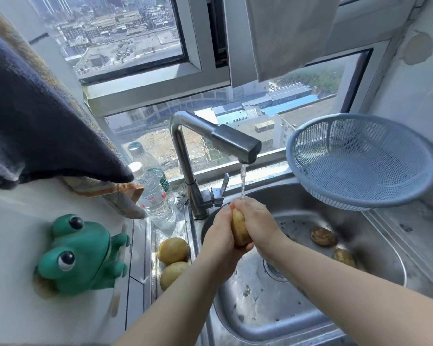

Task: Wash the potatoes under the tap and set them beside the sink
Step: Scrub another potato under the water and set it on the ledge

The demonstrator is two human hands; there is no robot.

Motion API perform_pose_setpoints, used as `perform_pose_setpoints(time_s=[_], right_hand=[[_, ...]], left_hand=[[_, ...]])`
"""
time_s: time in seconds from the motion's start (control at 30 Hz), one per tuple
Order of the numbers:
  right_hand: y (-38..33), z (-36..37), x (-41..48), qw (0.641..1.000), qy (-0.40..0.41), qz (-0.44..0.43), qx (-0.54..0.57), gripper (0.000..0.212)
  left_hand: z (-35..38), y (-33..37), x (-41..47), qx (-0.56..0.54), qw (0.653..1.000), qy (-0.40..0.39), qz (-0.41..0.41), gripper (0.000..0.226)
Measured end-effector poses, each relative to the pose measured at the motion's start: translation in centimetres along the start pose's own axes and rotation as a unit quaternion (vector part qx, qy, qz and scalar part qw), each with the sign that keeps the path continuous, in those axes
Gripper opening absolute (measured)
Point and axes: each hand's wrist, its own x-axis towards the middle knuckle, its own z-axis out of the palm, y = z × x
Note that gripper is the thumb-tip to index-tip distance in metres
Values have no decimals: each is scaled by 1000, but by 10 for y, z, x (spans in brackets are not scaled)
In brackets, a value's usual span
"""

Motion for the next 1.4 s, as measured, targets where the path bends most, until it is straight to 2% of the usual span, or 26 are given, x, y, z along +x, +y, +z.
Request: perform_pose_setpoints(time_s=[0.07, 0.17, 0.27, 0.33, 0.4, 0.5, 0.57, 0.63, 0.67, 0.73, 0.8, 0.93, 1.0, 1.07, 1.17, 1.23, 1.33, 1.4], right_hand=[[0, -2, 1, 998, -21, 33, 49, 22], [-1, -13, 1, 986, -115, 67, 96, 25], [-3, -26, -1, 972, -197, 89, 93, 30], [-3, -33, 0, 968, -215, 95, 88, 32], [-6, -36, -1, 971, -215, 85, 63, 31], [-14, -37, -3, 981, -164, 16, -100, 31], [-13, -35, -2, 974, -119, -28, -192, 45], [-8, -33, -1, 967, -105, -71, -220, 53], [-7, -30, -2, 967, -111, -81, -216, 50], [-6, -25, -6, 974, -140, -59, -169, 37], [-5, -23, -6, 984, -142, -35, -105, 33], [-6, -18, 0, 999, -54, -4, -6, 34], [-5, -17, 2, 1000, -18, 5, -13, 39], [-3, -18, 2, 999, -19, 0, -36, 41], [-4, -19, -2, 994, -39, -36, -93, 32], [-3, -22, -6, 986, -77, -63, -135, 29], [-2, -26, -13, 973, -135, -61, -178, 39], [-5, -29, -16, 970, -134, -62, -196, 45]], left_hand=[[-3, 2, -1, -3, 1000, -2, 1, 25], [-14, 6, -2, 14, 999, -23, -19, 30], [-20, 8, -3, 26, 995, -49, -78, 38], [-21, 9, -2, 25, 990, -57, -123, 45], [-19, 11, -2, 23, 985, -69, -158, 47], [-16, 17, 0, 23, 977, -91, -193, 41], [-15, 21, 0, 25, 972, -100, -210, 43], [-15, 22, 0, 26, 968, -108, -224, 53], [-14, 22, 0, 29, 967, -110, -226, 59], [-12, 22, 0, 37, 967, -111, -225, 67], [-8, 22, -2, 43, 970, -107, -213, 69], [-5, 16, -5, 24, 991, -93, -96, 51], [-4, 12, -6, 54, 994, -94, -30, 46], [-5, 11, -8, 83, 992, -91, -8, 39], [-7, 15, -7, 76, 995, -61, -25, 30], [-10, 15, -3, 82, 995, -48, -37, 33], [-11, 13, -1, 103, 992, -50, -45, 39], [-10, 12, -3, 102, 991, -63, -54, 41]])
